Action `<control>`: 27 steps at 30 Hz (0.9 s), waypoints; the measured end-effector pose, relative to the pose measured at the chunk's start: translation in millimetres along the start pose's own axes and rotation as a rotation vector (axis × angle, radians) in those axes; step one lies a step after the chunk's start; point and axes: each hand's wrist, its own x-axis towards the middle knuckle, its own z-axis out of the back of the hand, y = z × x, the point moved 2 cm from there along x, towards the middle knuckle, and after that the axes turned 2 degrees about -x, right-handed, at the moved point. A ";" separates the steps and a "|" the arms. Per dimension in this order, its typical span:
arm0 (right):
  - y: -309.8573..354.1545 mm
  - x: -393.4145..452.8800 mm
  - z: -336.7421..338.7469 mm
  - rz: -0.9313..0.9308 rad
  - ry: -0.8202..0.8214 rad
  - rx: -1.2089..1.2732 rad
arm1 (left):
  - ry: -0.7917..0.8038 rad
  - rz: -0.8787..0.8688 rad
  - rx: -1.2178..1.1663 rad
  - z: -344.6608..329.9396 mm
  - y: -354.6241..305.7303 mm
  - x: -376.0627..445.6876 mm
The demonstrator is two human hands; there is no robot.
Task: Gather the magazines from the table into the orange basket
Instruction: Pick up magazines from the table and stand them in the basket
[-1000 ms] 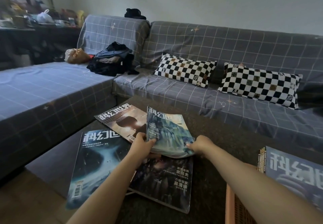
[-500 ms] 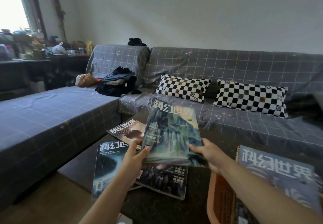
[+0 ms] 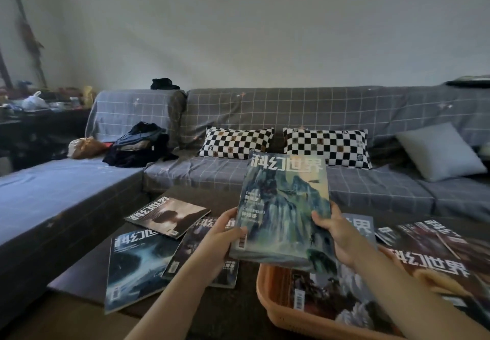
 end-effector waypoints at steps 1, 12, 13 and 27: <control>1.3 -4.0 10.5 0.005 -0.010 -0.003 | 0.007 0.013 0.004 -10.4 0.4 3.0; -5.8 -27.1 99.3 0.059 -0.185 -0.129 | -0.011 0.041 0.201 -90.7 52.7 53.7; -8.8 -25.9 105.7 0.061 -0.210 -0.185 | -0.011 0.040 0.250 -94.8 59.1 57.8; -57.8 -14.4 135.4 0.062 -0.416 -0.884 | -0.063 -0.108 0.779 -112.1 92.7 68.6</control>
